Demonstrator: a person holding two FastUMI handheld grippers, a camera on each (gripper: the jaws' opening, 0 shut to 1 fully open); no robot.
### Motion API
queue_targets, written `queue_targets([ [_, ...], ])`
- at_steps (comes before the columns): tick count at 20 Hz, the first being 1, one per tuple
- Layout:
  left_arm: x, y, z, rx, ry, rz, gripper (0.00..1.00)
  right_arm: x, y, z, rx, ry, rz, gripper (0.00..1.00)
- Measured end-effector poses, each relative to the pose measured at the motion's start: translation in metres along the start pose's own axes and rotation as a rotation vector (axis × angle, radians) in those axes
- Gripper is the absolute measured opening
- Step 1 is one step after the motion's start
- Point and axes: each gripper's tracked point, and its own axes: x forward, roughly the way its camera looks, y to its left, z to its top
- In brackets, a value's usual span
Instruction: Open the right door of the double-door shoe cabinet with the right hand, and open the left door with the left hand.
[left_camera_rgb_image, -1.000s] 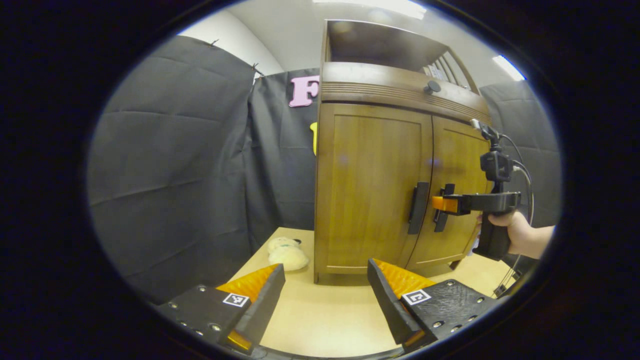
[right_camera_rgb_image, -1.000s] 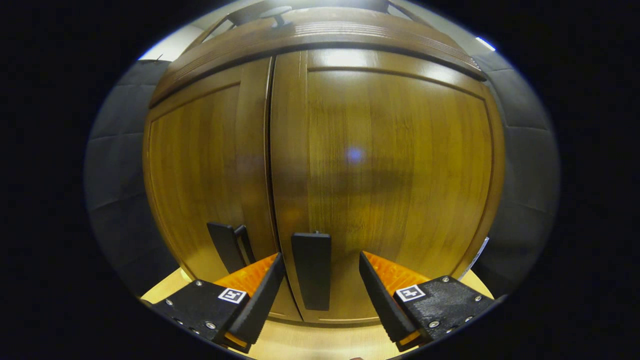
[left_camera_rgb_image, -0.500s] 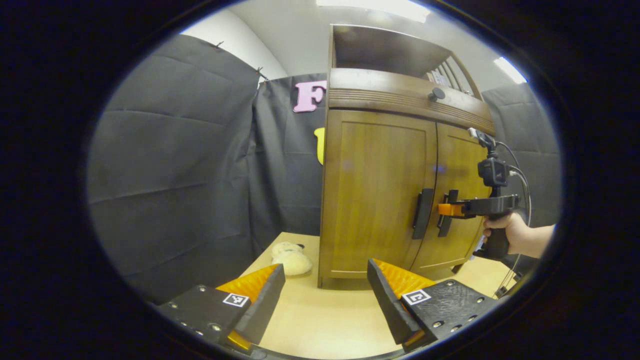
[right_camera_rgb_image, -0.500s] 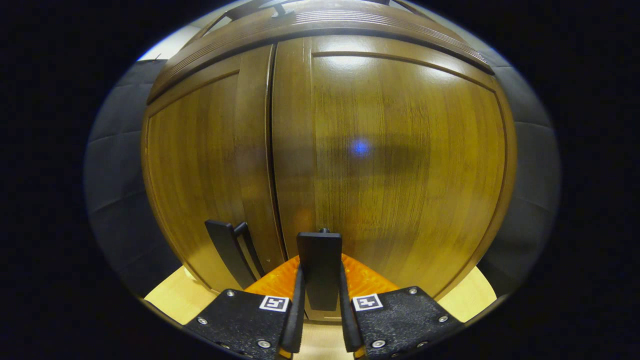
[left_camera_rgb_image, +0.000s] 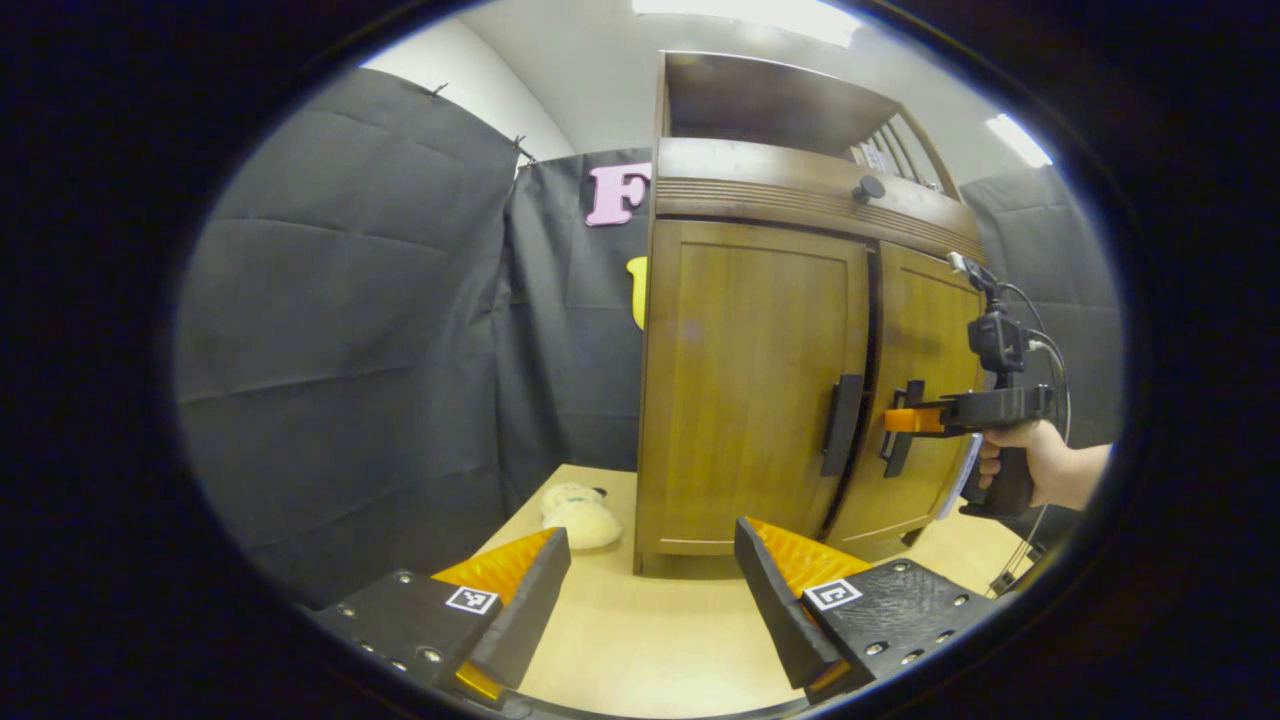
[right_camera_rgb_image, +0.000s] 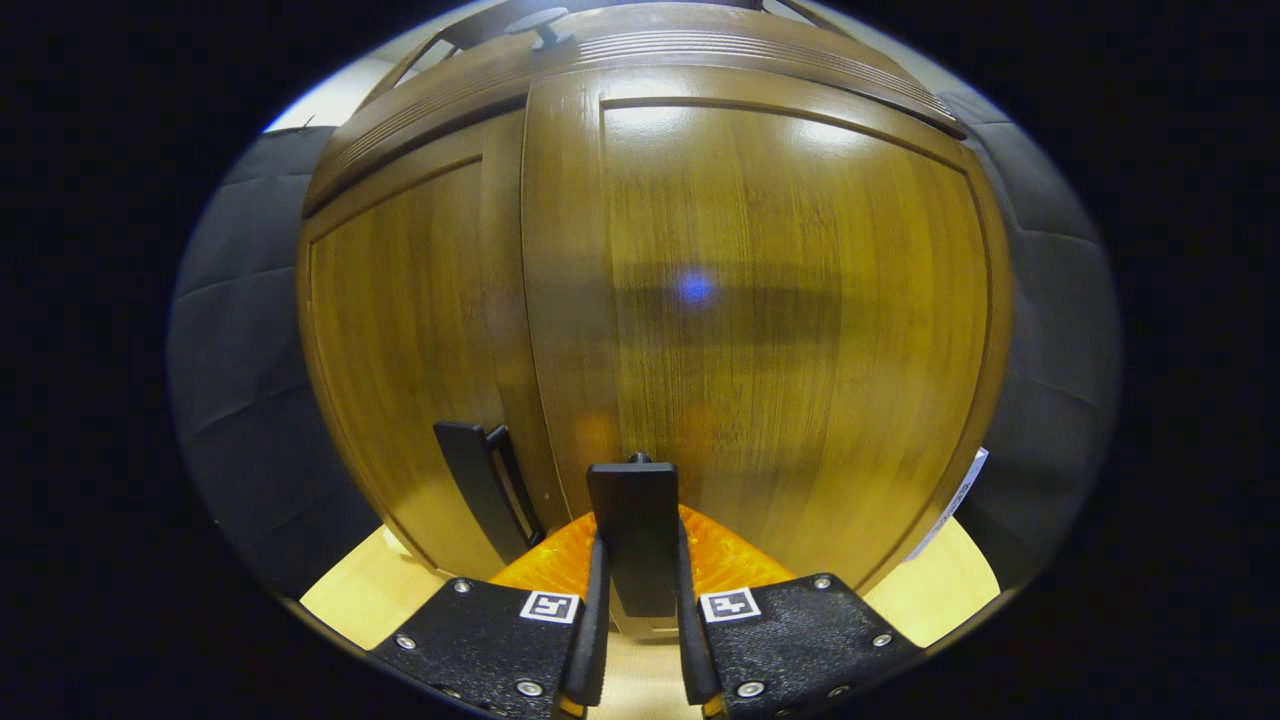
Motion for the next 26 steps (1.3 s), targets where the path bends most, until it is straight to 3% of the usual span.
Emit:
queue_targets([
  [4, 0.006, -0.008, 0.000, 0.036, -0.016, -0.027, 0.95, 0.001, 0.000, 0.003, 0.015, -0.008, -0.007, 0.30],
  [15, 0.026, -0.037, -0.009, -0.003, -0.001, -0.140, 0.95, -0.001, -0.001, 0.000, 0.018, 0.044, -0.017, 0.30],
  [26, 0.036, -0.068, 0.015, 0.026, -0.022, -0.106, 0.95, -0.004, 0.001, 0.002, 0.017, 0.047, 0.018, 0.26],
])
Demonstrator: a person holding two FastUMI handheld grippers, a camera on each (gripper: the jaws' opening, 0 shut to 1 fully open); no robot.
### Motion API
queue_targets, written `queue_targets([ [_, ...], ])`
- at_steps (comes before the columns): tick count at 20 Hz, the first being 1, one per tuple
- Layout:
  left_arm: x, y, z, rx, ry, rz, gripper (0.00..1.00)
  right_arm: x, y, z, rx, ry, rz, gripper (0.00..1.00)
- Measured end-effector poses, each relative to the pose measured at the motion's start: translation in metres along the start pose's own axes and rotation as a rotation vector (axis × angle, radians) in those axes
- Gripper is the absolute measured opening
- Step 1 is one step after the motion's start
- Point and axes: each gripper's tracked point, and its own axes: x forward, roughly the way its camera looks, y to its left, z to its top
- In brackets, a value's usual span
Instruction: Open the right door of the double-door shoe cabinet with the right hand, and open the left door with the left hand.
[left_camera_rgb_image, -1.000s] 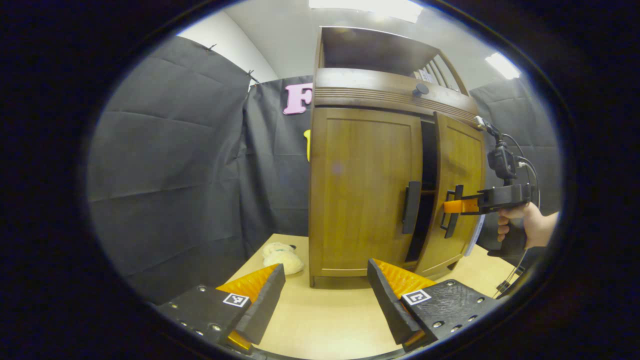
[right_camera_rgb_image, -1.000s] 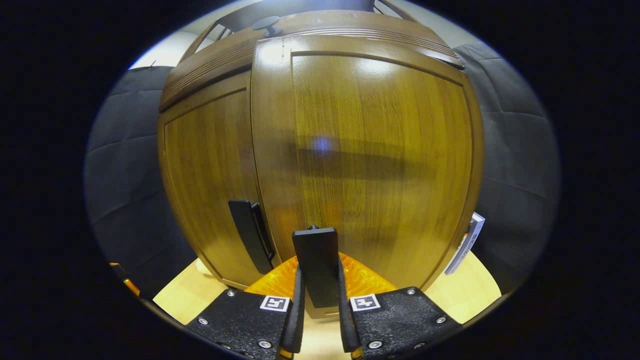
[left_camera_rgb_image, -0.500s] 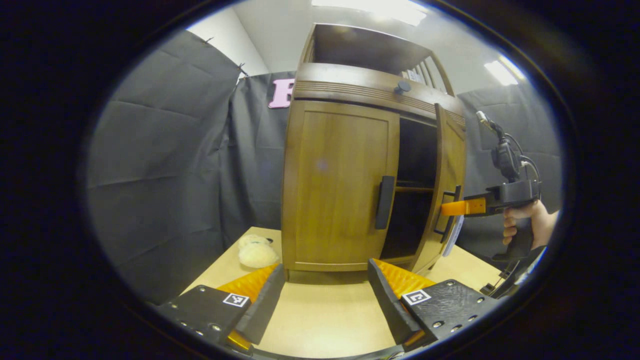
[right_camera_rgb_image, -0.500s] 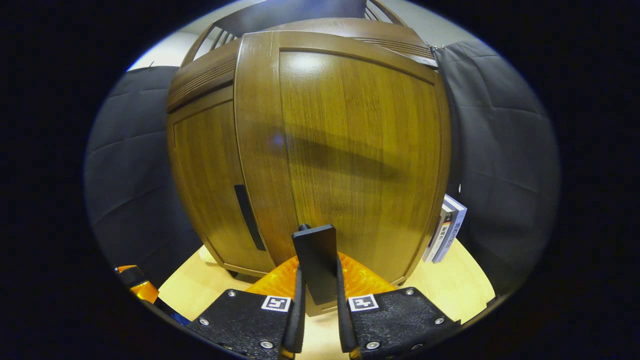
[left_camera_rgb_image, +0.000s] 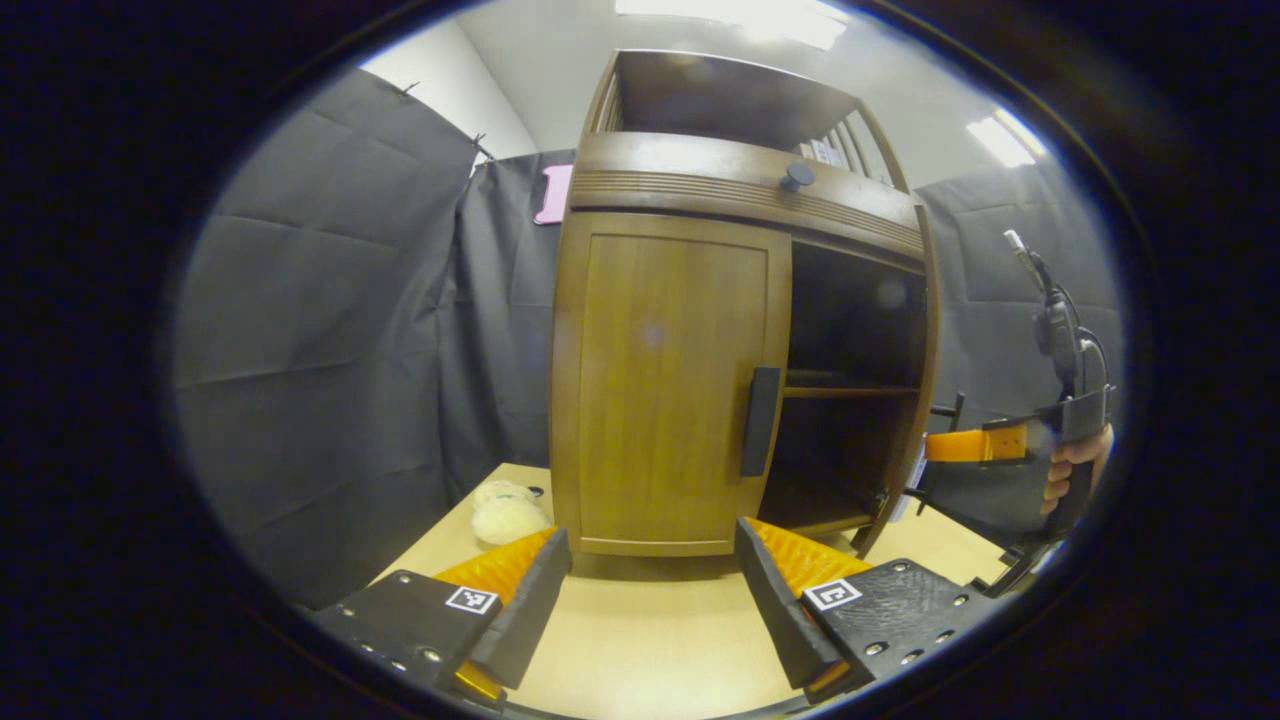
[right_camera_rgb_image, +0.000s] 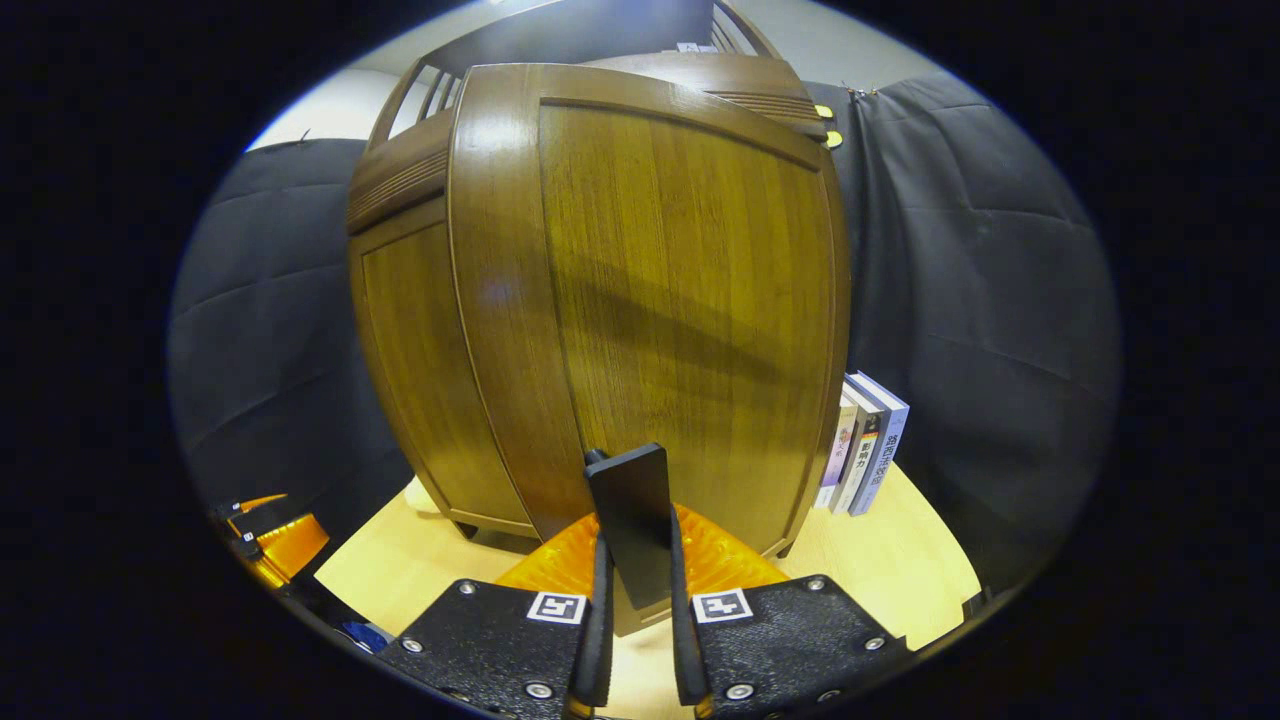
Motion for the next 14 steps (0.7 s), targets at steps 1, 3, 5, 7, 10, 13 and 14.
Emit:
queue_targets([
  [1, -0.001, -0.008, 0.003, 0.005, -0.001, 0.005, 0.95, 0.000, 0.000, -0.001, -0.002, 0.002, 0.007, 0.25],
  [3, -0.003, -0.023, 0.007, 0.011, -0.002, 0.026, 0.95, 0.000, 0.001, -0.001, -0.007, 0.006, 0.020, 0.25],
  [5, -0.001, -0.042, 0.008, 0.003, 0.008, 0.039, 0.94, -0.001, 0.000, 0.000, -0.023, 0.003, 0.034, 0.24],
  [7, 0.000, -0.061, 0.009, -0.021, 0.025, 0.057, 0.95, 0.000, 0.002, 0.001, -0.020, -0.002, 0.065, 0.24],
  [10, -0.003, -0.092, 0.022, -0.042, 0.015, 0.078, 0.95, -0.004, 0.003, 0.002, -0.029, 0.003, 0.103, 0.22],
  [13, -0.009, -0.117, 0.037, -0.014, -0.007, 0.104, 0.95, -0.006, -0.008, 0.001, -0.040, -0.003, 0.125, 0.21],
  [14, -0.012, -0.125, 0.041, -0.006, -0.012, 0.113, 0.95, -0.006, -0.007, 0.002, -0.029, -0.006, 0.144, 0.20],
])
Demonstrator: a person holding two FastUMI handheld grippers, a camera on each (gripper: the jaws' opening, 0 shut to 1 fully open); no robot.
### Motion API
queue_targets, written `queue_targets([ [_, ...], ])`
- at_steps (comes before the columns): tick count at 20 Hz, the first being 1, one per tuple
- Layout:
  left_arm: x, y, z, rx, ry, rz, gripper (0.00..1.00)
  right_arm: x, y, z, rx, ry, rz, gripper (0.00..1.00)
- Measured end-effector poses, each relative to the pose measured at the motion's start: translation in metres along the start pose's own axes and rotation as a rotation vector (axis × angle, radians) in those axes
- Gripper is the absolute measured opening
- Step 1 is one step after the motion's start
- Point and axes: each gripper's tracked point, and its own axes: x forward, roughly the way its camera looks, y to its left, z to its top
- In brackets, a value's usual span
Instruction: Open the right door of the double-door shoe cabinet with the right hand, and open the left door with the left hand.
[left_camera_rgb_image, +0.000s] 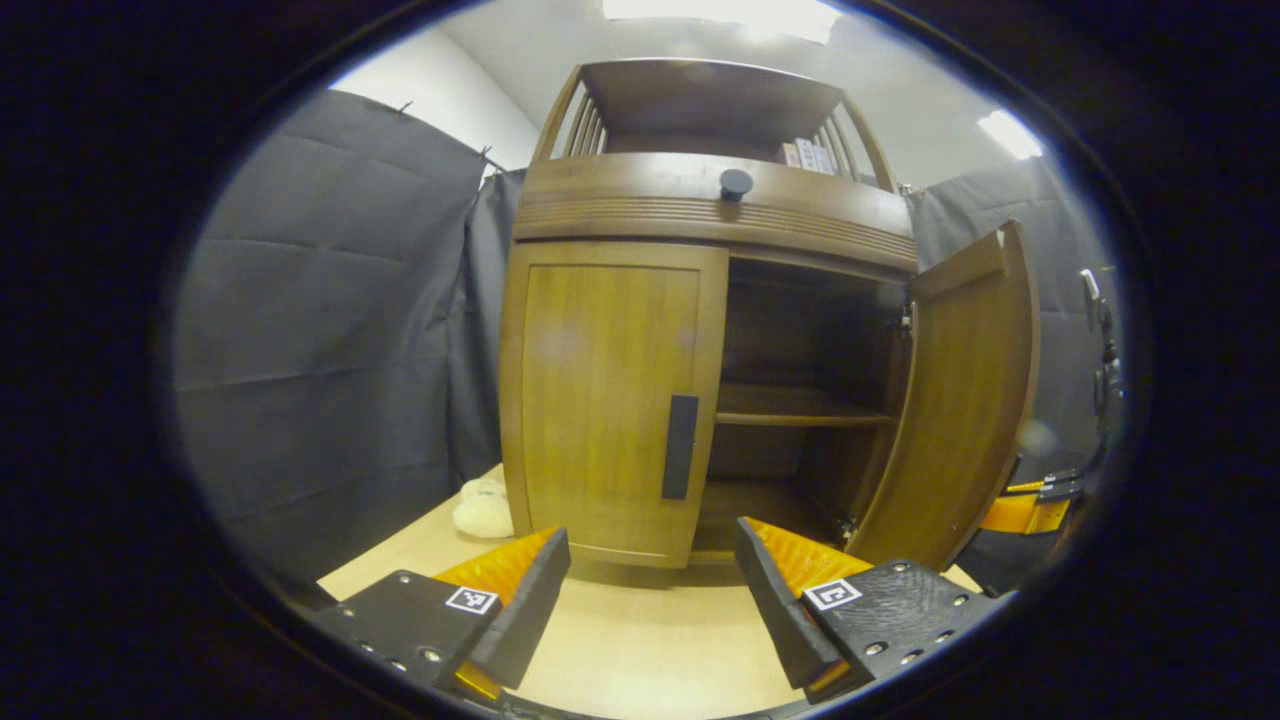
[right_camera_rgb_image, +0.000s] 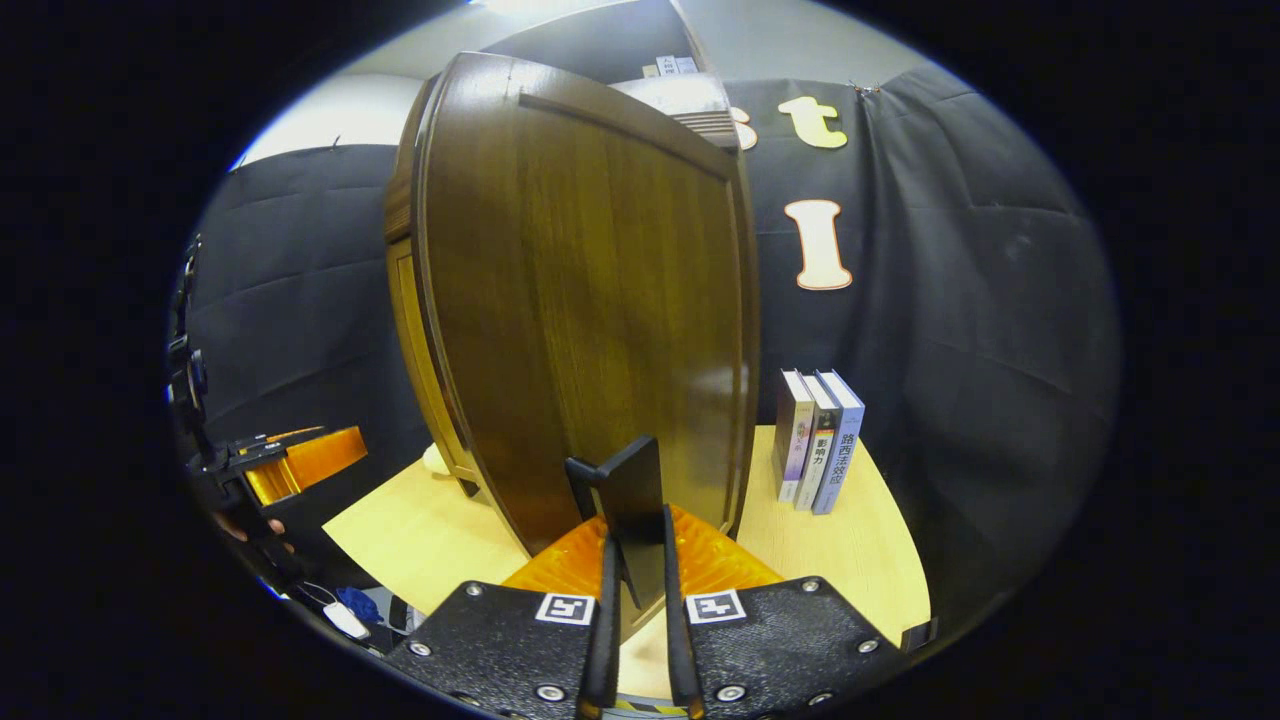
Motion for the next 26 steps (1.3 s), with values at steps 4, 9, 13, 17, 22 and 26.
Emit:
queue_targets([
  [4, -0.023, -0.030, -0.002, 0.001, -0.002, 0.039, 0.95, -0.005, -0.003, -0.001, -0.007, -0.004, 0.049, 0.15],
  [9, -0.059, -0.047, -0.008, -0.008, -0.002, 0.141, 0.94, -0.005, -0.006, 0.001, 0.024, -0.014, 0.083, 0.13],
  [13, -0.086, -0.044, -0.014, 0.009, -0.002, 0.207, 1.00, -0.005, -0.017, 0.003, 0.009, -0.023, 0.075, 0.09],
  [17, -0.102, -0.034, -0.013, 0.030, 0.002, 0.259, 1.00, -0.008, -0.012, 0.003, 0.022, -0.014, 0.101, 0.08],
  [22, -0.098, -0.026, -0.008, 0.033, 0.001, 0.257, 1.00, -0.007, -0.016, 0.000, 0.044, 0.000, 0.058, 0.07],
  [26, -0.075, -0.022, -0.009, 0.029, 0.022, 0.211, 1.00, -0.013, -0.020, -0.001, 0.052, 0.014, 0.019, 0.07],
])
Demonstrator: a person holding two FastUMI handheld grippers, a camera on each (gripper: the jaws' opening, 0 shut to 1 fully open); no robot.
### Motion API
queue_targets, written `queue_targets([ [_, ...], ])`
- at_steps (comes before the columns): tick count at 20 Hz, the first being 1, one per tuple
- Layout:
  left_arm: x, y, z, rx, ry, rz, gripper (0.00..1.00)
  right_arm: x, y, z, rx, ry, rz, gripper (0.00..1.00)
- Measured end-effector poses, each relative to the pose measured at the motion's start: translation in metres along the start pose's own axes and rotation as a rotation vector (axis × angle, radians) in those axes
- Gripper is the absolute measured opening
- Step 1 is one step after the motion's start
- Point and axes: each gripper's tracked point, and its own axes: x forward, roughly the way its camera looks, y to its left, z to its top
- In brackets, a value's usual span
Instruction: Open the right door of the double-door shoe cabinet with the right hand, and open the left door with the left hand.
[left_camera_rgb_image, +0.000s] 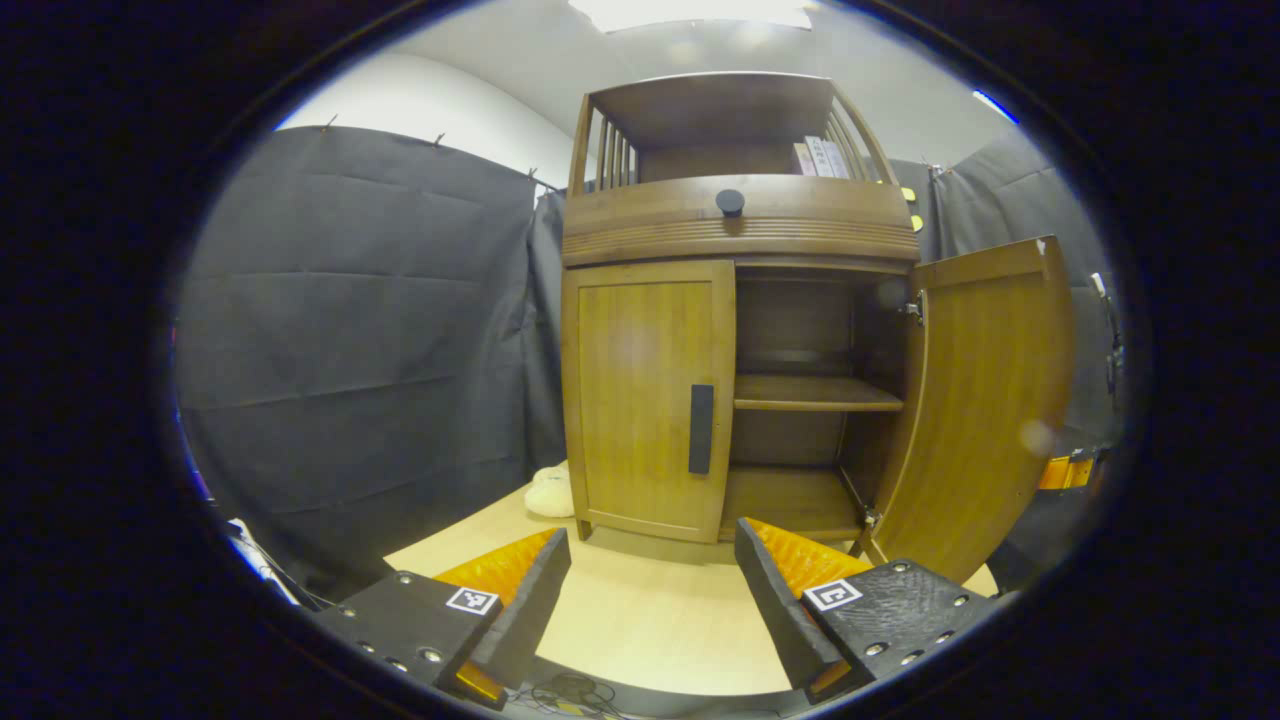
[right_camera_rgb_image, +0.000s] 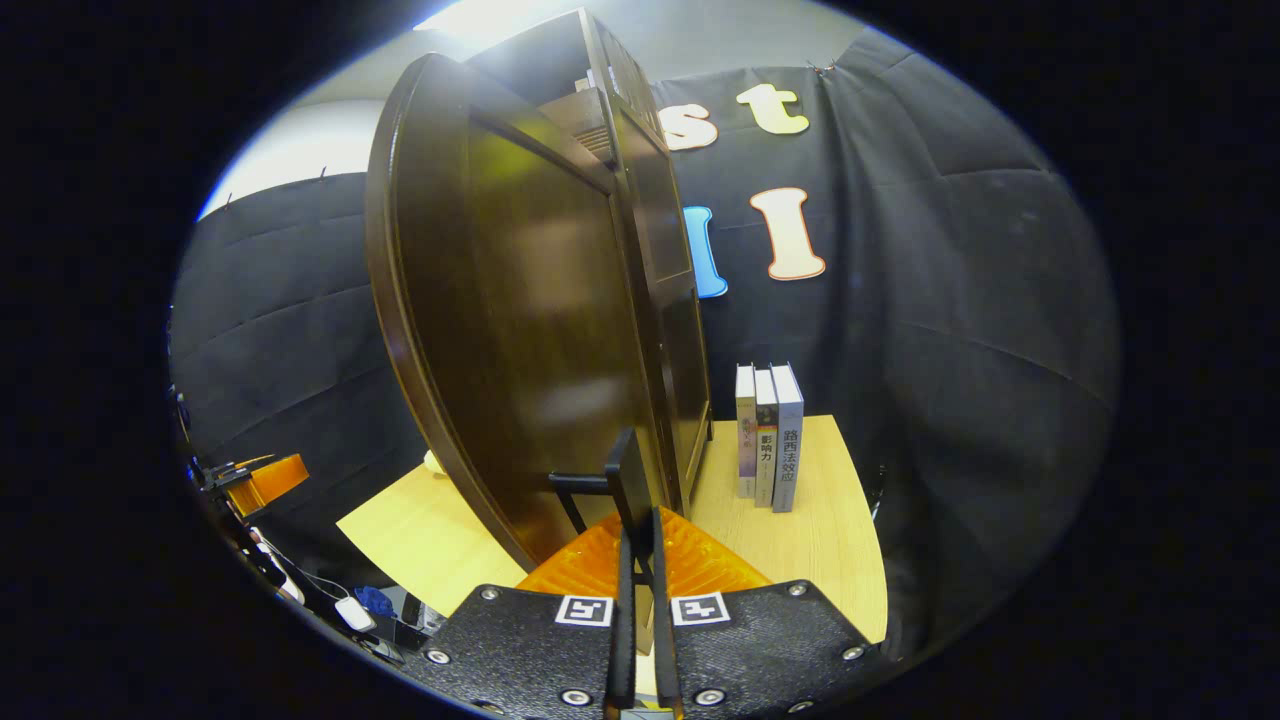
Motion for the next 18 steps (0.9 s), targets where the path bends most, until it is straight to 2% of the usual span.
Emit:
queue_targets([
  [3, 0.026, -0.005, 0.009, -0.006, -0.014, -0.067, 1.00, -0.001, -0.003, 0.003, 0.016, -0.013, -0.041, 0.07],
  [4, 0.039, -0.007, 0.011, -0.004, -0.012, -0.093, 0.94, -0.001, -0.004, 0.004, 0.023, -0.017, -0.061, 0.07],
  [6, 0.061, -0.010, 0.015, -0.013, -0.009, -0.147, 0.94, -0.004, -0.008, 0.004, 0.035, -0.026, -0.113, 0.07],
  [9, 0.103, -0.013, 0.029, -0.028, -0.021, -0.216, 1.00, -0.010, -0.023, 0.009, 0.041, -0.062, -0.230, 0.07],
  [10, 0.117, -0.014, 0.032, -0.027, -0.029, -0.235, 0.94, -0.012, -0.027, 0.010, 0.047, -0.072, -0.267, 0.07],
  [11, 0.130, -0.015, 0.032, -0.025, -0.033, -0.254, 0.94, -0.016, -0.030, 0.010, 0.053, -0.078, -0.304, 0.05],
  [12, 0.144, -0.016, 0.032, -0.021, -0.038, -0.269, 0.94, -0.019, -0.034, 0.009, 0.059, -0.082, -0.341, 0.07],
  [13, 0.157, -0.016, 0.032, -0.023, -0.039, -0.280, 1.00, -0.023, -0.037, 0.008, 0.064, -0.088, -0.382, 0.06],
  [14, 0.172, -0.016, 0.033, -0.027, -0.043, -0.290, 1.00, -0.027, -0.041, 0.010, 0.069, -0.098, -0.428, 0.06],
  [16, 0.199, -0.016, 0.038, -0.030, -0.047, -0.304, 0.87, -0.034, -0.049, 0.012, 0.091, -0.127, -0.516, 0.06],
  [17, 0.212, -0.017, 0.036, -0.030, -0.047, -0.313, 1.00, -0.035, -0.049, 0.013, 0.114, -0.143, -0.541, 0.06],
  [18, 0.224, -0.019, 0.034, -0.029, -0.044, -0.325, 1.00, -0.034, -0.049, 0.013, 0.138, -0.154, -0.568, 0.06],
])
